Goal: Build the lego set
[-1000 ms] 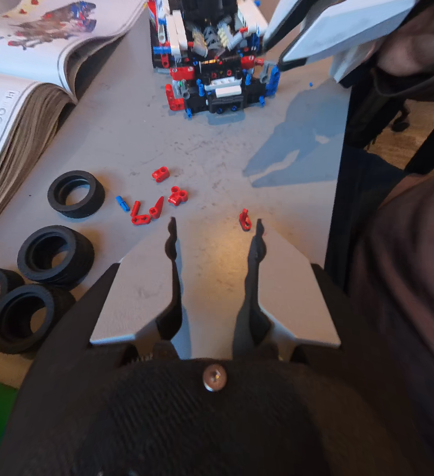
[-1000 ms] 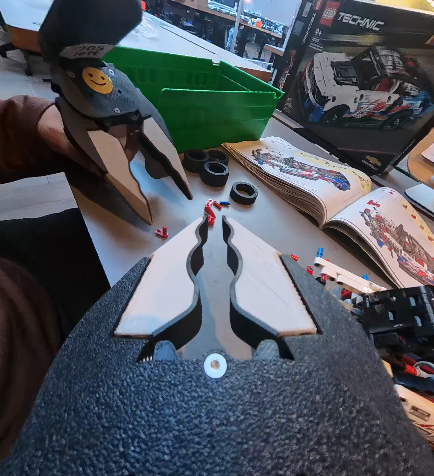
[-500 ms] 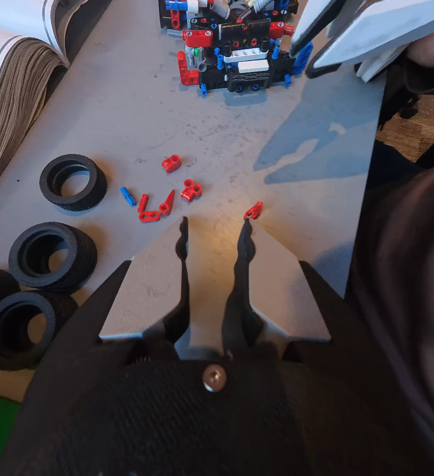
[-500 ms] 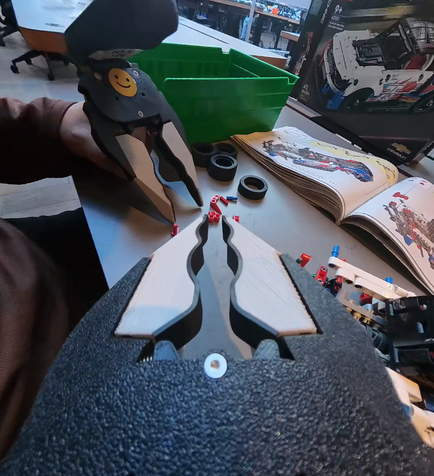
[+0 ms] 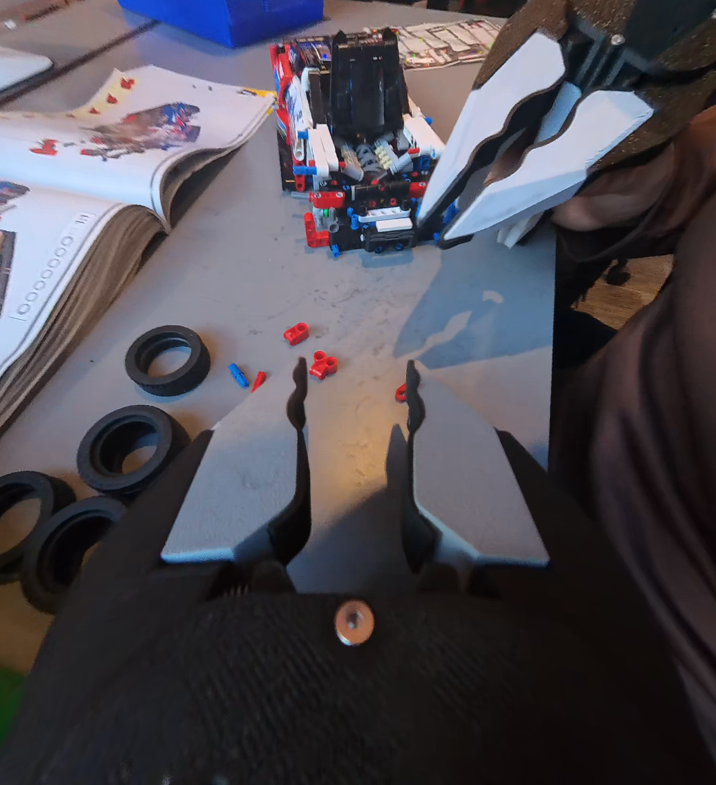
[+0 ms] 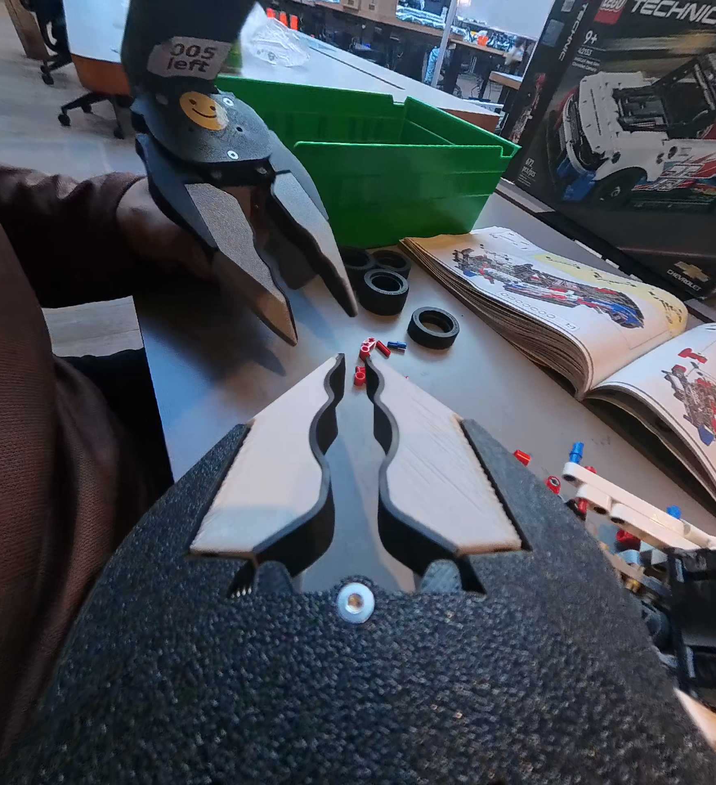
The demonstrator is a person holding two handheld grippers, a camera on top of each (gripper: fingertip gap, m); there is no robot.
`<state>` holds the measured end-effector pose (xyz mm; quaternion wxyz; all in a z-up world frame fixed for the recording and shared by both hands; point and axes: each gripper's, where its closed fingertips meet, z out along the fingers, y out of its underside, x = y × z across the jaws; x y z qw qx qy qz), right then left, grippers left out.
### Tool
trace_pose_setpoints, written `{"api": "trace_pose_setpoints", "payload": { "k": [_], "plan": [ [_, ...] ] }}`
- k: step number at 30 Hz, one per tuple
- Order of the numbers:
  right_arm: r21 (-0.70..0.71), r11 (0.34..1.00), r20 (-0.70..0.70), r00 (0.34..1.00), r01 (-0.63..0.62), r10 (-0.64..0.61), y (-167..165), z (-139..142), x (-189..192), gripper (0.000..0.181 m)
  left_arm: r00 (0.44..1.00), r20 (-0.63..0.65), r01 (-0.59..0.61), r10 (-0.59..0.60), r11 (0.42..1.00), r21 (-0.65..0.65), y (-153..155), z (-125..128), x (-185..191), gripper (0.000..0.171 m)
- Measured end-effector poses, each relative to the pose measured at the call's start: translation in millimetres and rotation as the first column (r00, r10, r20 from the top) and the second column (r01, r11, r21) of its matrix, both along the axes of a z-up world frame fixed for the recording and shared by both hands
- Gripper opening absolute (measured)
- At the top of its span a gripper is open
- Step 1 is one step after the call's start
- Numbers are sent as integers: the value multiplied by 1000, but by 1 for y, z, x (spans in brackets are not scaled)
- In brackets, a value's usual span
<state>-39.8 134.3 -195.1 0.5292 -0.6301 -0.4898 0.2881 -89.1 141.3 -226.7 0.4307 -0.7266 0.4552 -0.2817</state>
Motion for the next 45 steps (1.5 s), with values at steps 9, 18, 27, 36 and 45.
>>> {"api": "trace_pose_setpoints", "payload": {
  "k": [9, 18, 27, 36, 45],
  "plan": [
    [-24, 1000, -4, 1000, -6, 6, 3, -1, -5, 8, 999, -31, -23, 25, 997, 71, 1, 0, 0, 44],
    [-35, 999, -46, 999, -27, 25, -1, 5, -1, 6, 997, -44, -58, 62, 994, 88, 8, 0, -3, 41],
    [-56, 998, -72, 997, -24, 20, -3, 8, 8, 4, 984, -44, -169, 172, 983, 78, 30, -1, -12, 33],
    [-54, 999, -67, 998, -9, 5, -7, 12, 12, 4, 947, -79, -305, 311, 949, 82, 46, -5, -26, 25],
    [-42, 999, -59, 998, -3, 0, -15, 15, 17, 4, 916, -334, -210, 224, 975, 78, 36, -38, -18, 22]
  ]
}}
